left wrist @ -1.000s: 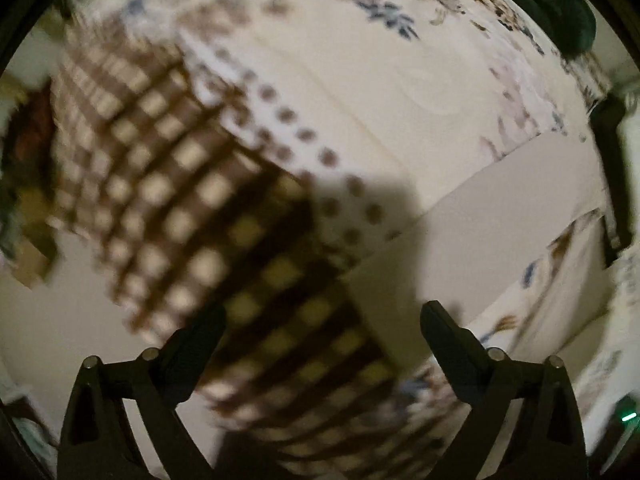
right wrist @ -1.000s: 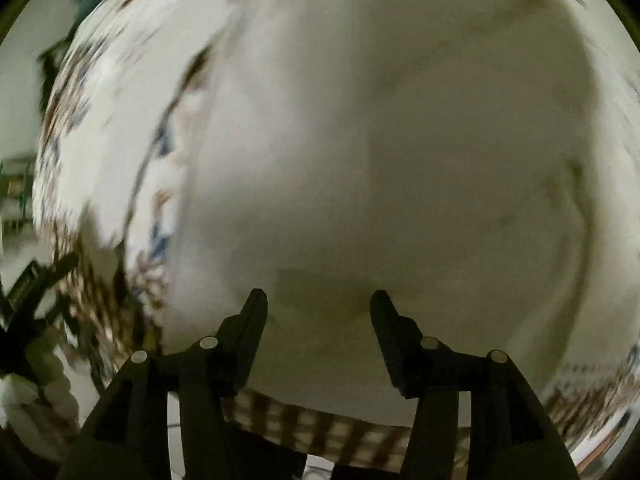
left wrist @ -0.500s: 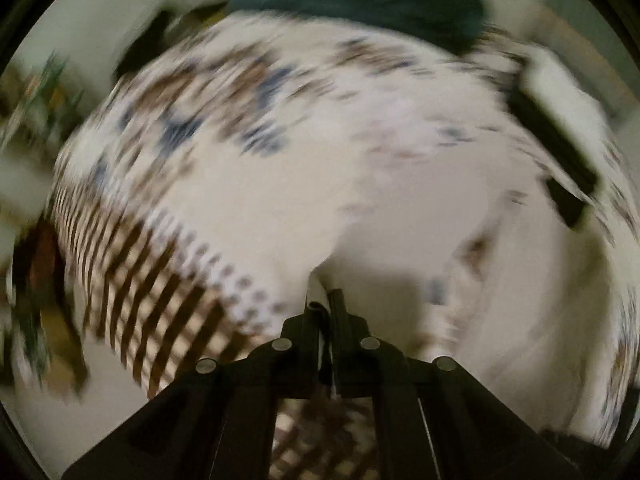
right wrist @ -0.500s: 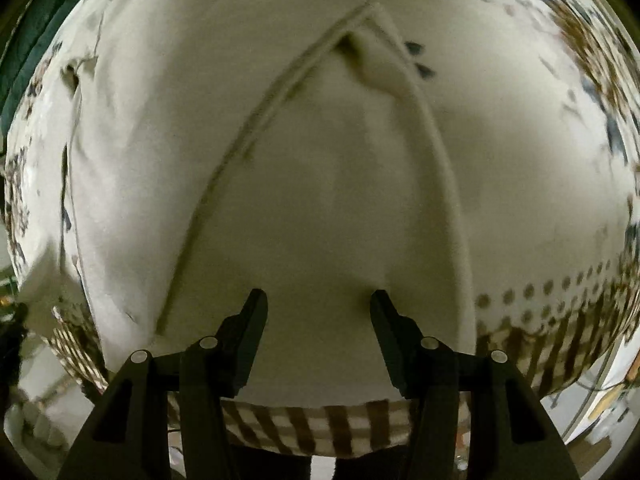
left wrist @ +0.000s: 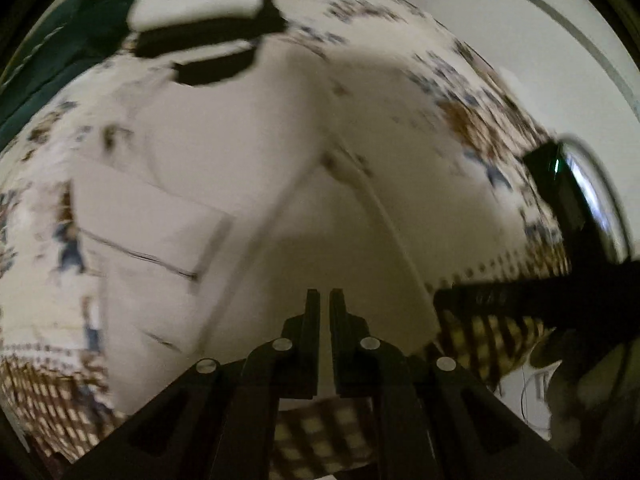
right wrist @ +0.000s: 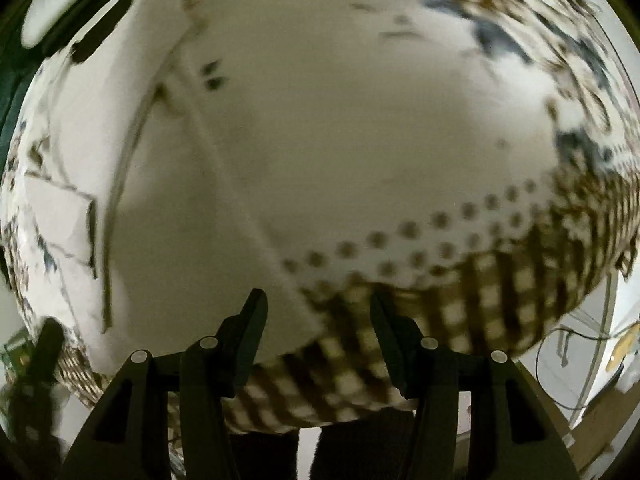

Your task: Fold small clothes

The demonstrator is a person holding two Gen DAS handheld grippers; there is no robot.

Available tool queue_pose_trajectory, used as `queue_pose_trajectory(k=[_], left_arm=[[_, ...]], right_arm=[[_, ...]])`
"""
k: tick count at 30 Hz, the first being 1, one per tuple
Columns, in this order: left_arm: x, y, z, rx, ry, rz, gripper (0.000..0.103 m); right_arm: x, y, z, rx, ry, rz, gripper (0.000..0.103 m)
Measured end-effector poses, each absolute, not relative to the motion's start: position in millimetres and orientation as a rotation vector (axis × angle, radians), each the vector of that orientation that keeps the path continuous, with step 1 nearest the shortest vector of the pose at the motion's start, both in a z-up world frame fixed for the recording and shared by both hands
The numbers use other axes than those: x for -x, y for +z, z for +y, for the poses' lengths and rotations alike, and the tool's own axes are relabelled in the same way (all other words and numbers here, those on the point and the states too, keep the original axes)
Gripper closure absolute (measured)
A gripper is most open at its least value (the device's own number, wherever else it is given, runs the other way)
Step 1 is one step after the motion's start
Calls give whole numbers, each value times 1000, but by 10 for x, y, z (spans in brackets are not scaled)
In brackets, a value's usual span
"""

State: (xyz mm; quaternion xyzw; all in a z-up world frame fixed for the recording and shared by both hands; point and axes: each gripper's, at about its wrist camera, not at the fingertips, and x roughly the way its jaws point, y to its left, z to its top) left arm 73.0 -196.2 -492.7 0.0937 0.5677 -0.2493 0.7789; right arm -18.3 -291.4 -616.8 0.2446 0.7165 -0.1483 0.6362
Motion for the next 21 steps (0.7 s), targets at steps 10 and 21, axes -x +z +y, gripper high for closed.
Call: queue_pose_trajectory(k=[10, 21], left_arm=[[-1244, -4893, -858, -48, -136, 1264, 38], [-1664, -5193, 262, 43, 271, 1205, 23]], right_arm=[[-366, -5657, -3823, -658, 22, 1503, 47], [-1501, -6058, -2902, -463, 223, 1578, 60]])
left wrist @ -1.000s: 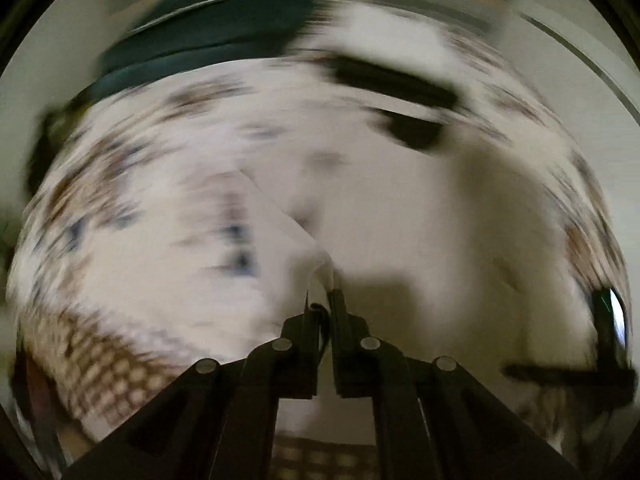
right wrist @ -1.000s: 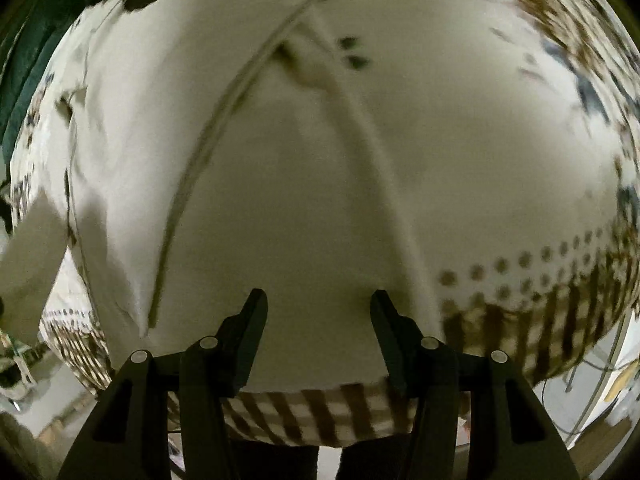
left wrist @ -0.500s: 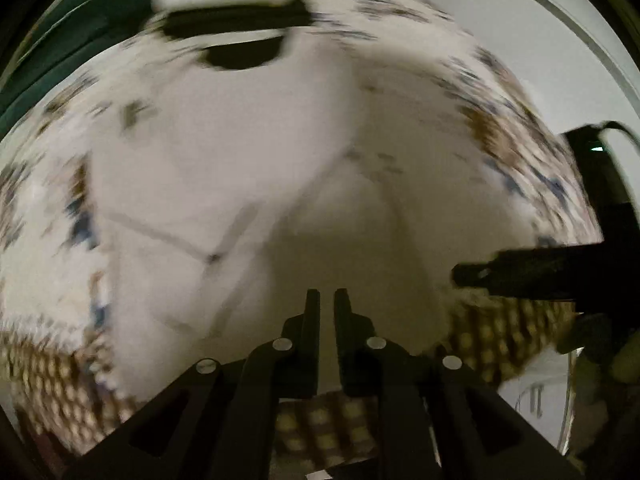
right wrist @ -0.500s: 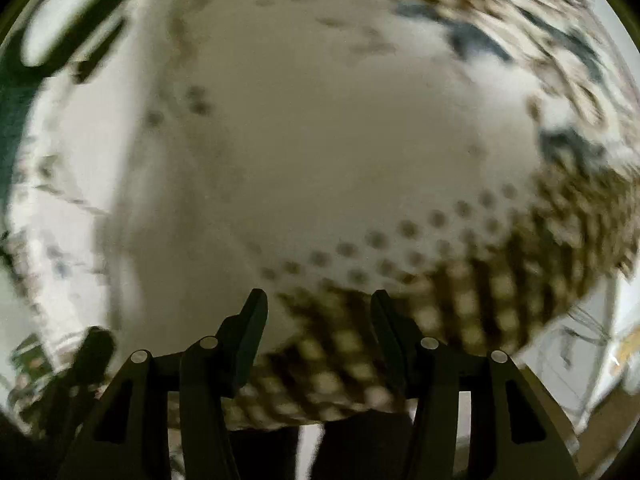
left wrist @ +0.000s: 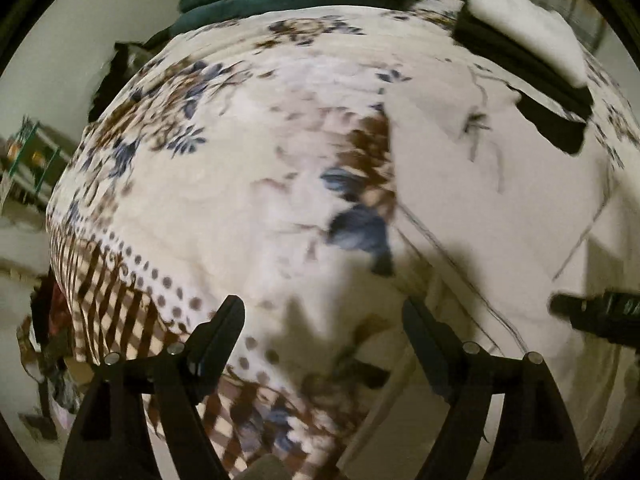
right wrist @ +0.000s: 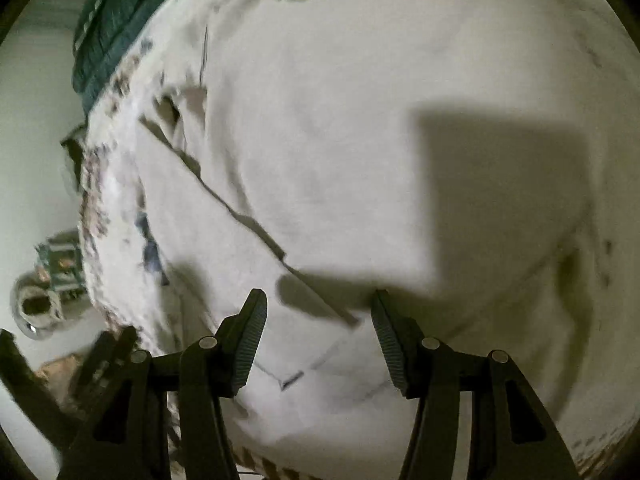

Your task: Fold small clothes

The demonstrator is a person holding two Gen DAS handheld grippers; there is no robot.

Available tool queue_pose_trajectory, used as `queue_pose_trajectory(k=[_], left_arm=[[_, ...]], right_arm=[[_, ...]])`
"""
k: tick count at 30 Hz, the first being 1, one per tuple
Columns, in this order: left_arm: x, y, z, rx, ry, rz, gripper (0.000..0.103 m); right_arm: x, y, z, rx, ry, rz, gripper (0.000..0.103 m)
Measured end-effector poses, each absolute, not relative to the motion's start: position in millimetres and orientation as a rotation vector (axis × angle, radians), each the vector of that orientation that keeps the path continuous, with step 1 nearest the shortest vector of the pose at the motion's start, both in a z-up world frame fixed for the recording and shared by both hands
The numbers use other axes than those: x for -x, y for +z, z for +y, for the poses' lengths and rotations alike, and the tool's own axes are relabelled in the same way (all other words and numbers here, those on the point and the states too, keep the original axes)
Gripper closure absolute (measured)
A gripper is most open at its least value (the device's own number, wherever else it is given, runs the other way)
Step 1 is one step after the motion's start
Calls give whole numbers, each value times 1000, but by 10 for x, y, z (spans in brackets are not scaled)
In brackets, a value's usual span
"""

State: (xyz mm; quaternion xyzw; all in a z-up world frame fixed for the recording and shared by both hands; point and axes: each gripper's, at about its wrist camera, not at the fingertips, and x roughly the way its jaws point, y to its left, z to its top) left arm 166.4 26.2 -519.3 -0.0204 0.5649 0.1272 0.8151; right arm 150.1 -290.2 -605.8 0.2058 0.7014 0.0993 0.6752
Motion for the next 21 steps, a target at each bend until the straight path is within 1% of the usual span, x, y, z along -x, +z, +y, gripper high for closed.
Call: queue_pose_trajectory(k=[1, 2, 7, 12, 17, 21], left_arm=[[-1672, -5210, 274, 51, 275, 1213, 23], [-1639, -5224, 259, 54, 277, 1221, 23], [-1628, -5285, 262, 67, 257, 1259, 23], [-1535, -5309, 300, 94, 237, 1301, 23], [-1497, -5367, 272, 70, 201, 1325, 23], [-1493, -5430, 230, 62, 161, 1348, 23]], right_arm=[[-1547, -6032, -2791, -437, 204, 1572, 91], [-1677, -6024, -2579, -413, 182, 1569, 98], [-1551, -5670, -2607, -453, 147, 1514, 99], [-1317, -5373, -2582, -505, 102, 1522, 99], [-979, -5359, -2782, -527, 24, 1594, 99], [-726, -5466, -3023, -526, -19, 1655, 99]])
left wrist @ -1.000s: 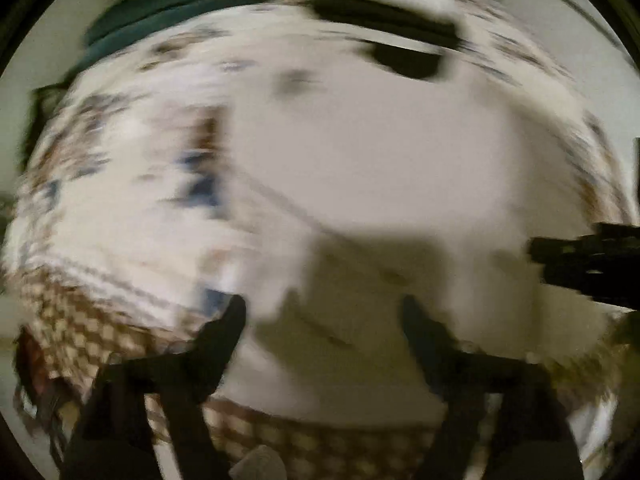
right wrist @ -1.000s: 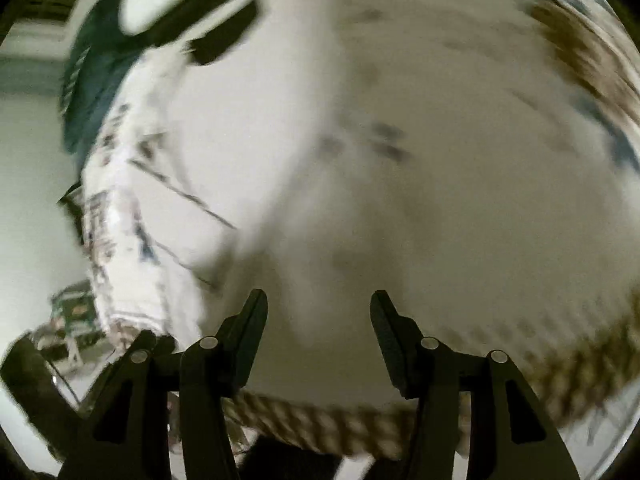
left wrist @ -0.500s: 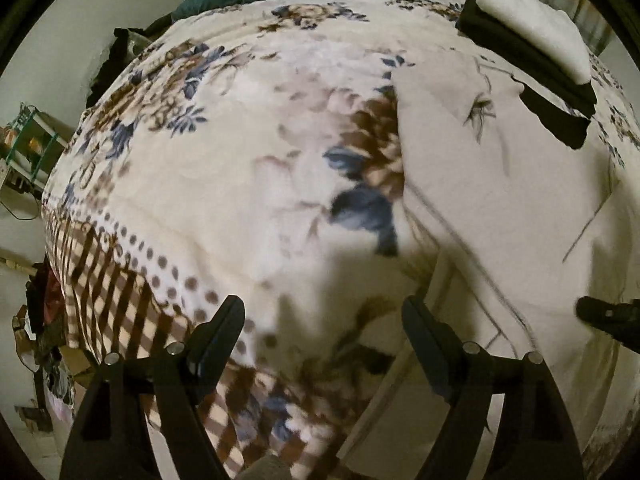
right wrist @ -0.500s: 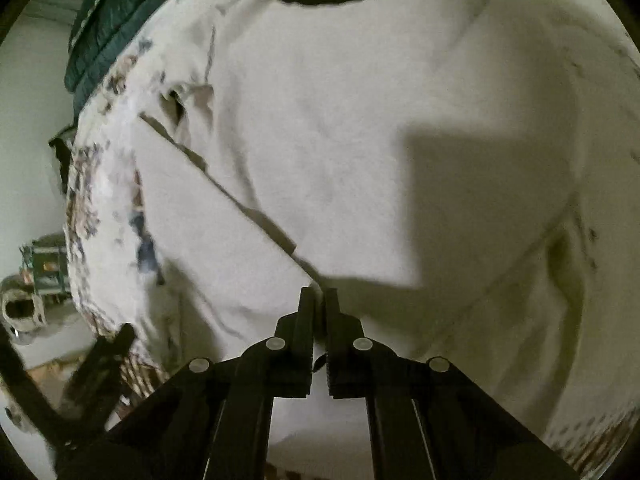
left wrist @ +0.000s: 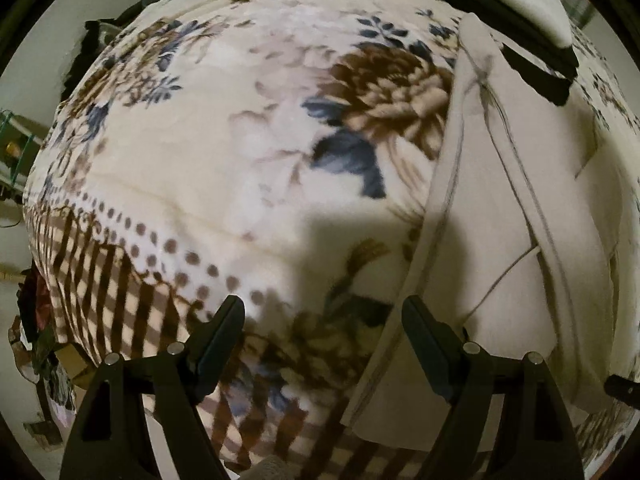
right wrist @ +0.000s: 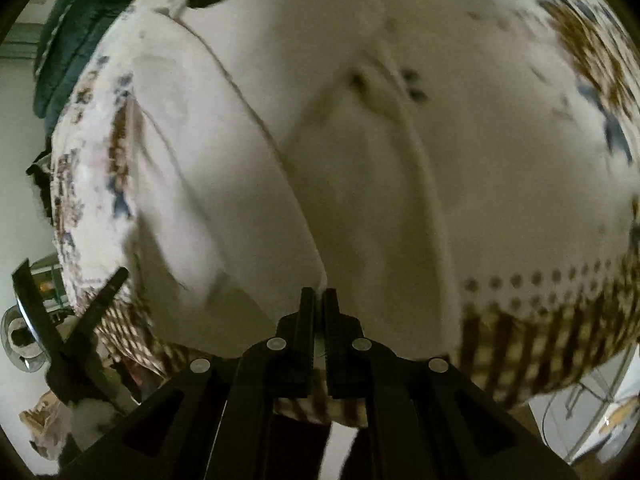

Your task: Fold small clothes

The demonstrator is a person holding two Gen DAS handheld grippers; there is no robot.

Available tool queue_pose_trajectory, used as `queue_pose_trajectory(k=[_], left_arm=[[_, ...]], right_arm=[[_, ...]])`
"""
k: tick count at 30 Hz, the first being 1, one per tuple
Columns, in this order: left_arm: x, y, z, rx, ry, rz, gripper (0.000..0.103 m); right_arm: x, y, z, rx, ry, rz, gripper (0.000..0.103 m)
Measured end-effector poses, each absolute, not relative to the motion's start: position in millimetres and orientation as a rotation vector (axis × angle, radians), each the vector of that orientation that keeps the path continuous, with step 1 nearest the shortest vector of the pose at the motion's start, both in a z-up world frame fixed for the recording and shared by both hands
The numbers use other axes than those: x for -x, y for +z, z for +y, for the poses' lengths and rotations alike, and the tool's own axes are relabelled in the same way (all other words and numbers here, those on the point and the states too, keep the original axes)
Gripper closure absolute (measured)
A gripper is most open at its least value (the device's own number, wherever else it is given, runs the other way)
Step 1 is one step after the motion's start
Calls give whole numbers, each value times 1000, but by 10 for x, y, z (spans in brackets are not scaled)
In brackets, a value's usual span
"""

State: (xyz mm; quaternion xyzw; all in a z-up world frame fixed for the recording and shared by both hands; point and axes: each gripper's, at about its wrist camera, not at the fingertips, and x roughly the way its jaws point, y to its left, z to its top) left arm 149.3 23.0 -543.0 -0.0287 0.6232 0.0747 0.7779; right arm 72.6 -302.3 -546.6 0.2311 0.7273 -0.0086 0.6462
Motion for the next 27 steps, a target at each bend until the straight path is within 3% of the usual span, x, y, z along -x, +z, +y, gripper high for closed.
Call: queue_pose_trajectory(k=[6, 8, 9, 10, 13, 16, 17, 19, 20, 21, 22, 23, 24, 27], left_arm=[[-1440, -5466, 184, 50, 93, 1380, 23], [-1415, -5483, 179, 57, 54, 1397, 23], [-1399, -5501, 177, 64, 33, 1410, 23], [-1381, -5534, 183, 80, 8, 1428, 23], [-1325, -5695, 172, 145, -72, 1501, 24], [-1279, -5874, 127, 193, -137, 1568, 26], [-1257, -5893, 109, 202, -153, 1564, 35], [-1221, -5874, 69, 196, -170, 1549, 70], [-1212, -5857, 59, 197, -177, 1547, 96], [-1196, -5830, 46, 196, -178, 1546, 98], [-1186, -5790, 35, 196, -178, 1540, 98], [-1171, -5736, 36, 205, -180, 1535, 99], [-1156, -5684, 49, 222, -180, 1537, 99], [-1188, -5487, 166, 322, -172, 1546, 99]], right_arm=[[-570, -5713, -3183, -567, -32, 1736, 96], [-540, -5767, -3289, -607, -52, 1760, 75], [-523, -5774, -3369, -630, -66, 1761, 59], [-478, -5749, -3468, -668, -80, 1742, 51], [-321, -5733, -3787, -762, -174, 1692, 45], [-188, -5887, -3958, -812, -206, 1705, 45], [-169, -5942, -3969, -824, -198, 1706, 45], [-131, -6092, -3978, -868, -161, 1719, 45], [-111, -6170, -3974, -897, -142, 1727, 45], [-92, -6219, -3963, -926, -126, 1724, 45], [-79, -6242, -3946, -938, -117, 1723, 55], [-71, -6228, -3941, -933, -119, 1713, 67], [-69, -6206, -3929, -927, -113, 1706, 91], [-96, -6087, -3897, -960, -93, 1696, 97]])
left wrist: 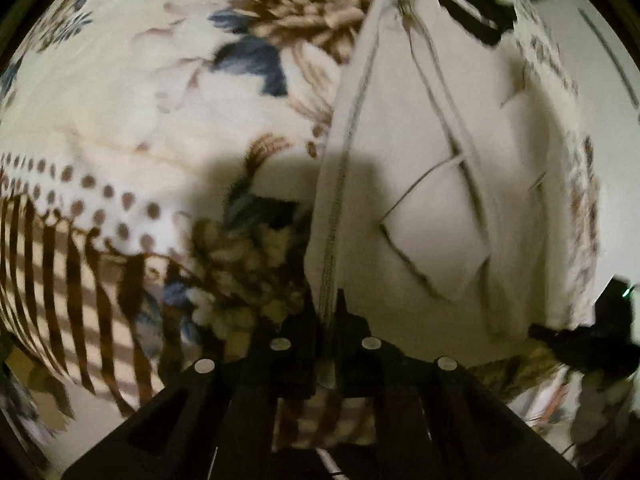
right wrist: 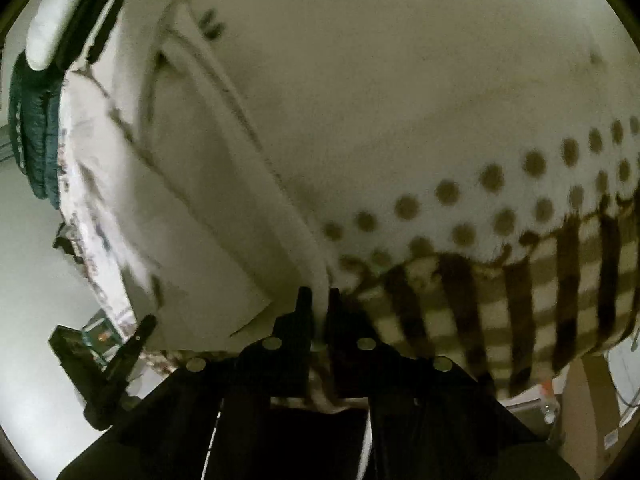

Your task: Fold small clothes

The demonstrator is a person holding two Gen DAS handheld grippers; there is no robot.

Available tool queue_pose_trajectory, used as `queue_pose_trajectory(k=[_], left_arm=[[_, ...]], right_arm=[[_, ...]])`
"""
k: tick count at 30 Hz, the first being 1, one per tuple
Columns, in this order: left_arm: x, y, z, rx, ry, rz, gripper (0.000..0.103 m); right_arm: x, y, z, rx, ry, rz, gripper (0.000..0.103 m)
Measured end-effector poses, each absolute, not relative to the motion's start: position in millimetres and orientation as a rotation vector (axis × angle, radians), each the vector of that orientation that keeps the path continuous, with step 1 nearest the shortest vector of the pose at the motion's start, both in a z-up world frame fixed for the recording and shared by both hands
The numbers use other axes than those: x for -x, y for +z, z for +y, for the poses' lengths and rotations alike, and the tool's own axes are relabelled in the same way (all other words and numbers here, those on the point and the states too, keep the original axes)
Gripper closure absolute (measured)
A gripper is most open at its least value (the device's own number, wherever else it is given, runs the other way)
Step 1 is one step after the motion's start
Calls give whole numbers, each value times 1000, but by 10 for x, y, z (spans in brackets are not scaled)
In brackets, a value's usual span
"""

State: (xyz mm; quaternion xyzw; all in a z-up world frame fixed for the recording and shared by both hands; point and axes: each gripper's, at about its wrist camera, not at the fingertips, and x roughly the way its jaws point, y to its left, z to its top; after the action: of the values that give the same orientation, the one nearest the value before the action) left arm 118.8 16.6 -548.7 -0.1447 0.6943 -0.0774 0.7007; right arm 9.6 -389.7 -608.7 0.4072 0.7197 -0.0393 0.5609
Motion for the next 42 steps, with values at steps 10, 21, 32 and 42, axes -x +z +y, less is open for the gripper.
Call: queue_pose_trajectory(k=[10, 21, 32, 42], left_arm=[[-2168, -5131, 244, 614, -191, 1407, 99], [-3007, -5368, 469, 808, -161, 1277, 39], [-3185, -5553, -259, 282, -212, 1331, 42], [-3222, -5493, -186, 305, -257, 1286, 99]], right_arm=[[-949, -5413, -4160, -1132, 23, 1493, 98], [-2099, -5418, -4671, -1097, -63, 1319, 44], [-2054, -5676, -4410, -756, -26, 1440, 44], [-2319, -5512, -3969, -342, -51, 1402, 100]])
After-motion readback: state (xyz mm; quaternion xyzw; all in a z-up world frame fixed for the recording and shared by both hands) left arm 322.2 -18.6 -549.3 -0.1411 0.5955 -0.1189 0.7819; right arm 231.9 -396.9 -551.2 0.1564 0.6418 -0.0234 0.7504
